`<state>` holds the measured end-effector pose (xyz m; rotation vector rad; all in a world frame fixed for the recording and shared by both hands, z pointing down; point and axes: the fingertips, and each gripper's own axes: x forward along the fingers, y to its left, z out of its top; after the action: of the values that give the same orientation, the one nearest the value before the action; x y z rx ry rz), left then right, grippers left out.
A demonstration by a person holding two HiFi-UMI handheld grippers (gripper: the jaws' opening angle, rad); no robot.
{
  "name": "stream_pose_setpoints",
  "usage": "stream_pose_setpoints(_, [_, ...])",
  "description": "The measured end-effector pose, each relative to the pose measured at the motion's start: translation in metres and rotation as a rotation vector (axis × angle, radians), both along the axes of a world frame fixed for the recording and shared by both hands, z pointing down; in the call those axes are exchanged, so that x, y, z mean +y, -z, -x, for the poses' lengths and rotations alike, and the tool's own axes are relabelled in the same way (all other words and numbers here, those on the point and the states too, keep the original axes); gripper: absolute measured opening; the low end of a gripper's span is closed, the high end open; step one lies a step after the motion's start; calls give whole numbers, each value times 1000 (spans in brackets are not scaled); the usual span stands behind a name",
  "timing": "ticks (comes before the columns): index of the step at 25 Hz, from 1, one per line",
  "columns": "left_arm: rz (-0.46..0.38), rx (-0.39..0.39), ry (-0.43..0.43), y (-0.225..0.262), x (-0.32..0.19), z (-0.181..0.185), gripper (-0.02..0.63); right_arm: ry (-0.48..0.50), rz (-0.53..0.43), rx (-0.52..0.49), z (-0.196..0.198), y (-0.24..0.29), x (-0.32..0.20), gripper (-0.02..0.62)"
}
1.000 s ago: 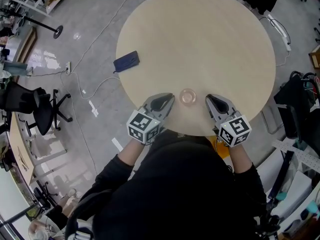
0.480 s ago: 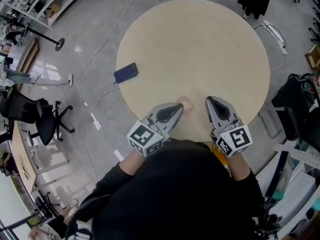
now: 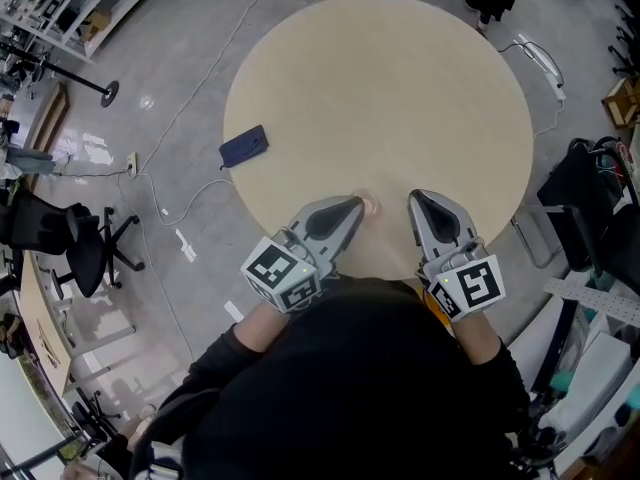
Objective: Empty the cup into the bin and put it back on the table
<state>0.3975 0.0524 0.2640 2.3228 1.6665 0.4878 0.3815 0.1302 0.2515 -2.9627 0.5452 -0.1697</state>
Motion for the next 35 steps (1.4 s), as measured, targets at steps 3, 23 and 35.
stream_pose_setpoints(3, [10, -5, -5, 2, 1, 1, 25, -1, 17, 9, 0, 6, -2, 15])
stream_pose_setpoints(23, [4, -18, -20, 0, 0, 2, 25, -4, 6, 3, 3, 5, -8, 15])
stream_pose_setpoints(35, [2, -15, -10, -2, -5, -8, 25, -16, 10, -5, -4, 3, -10, 15])
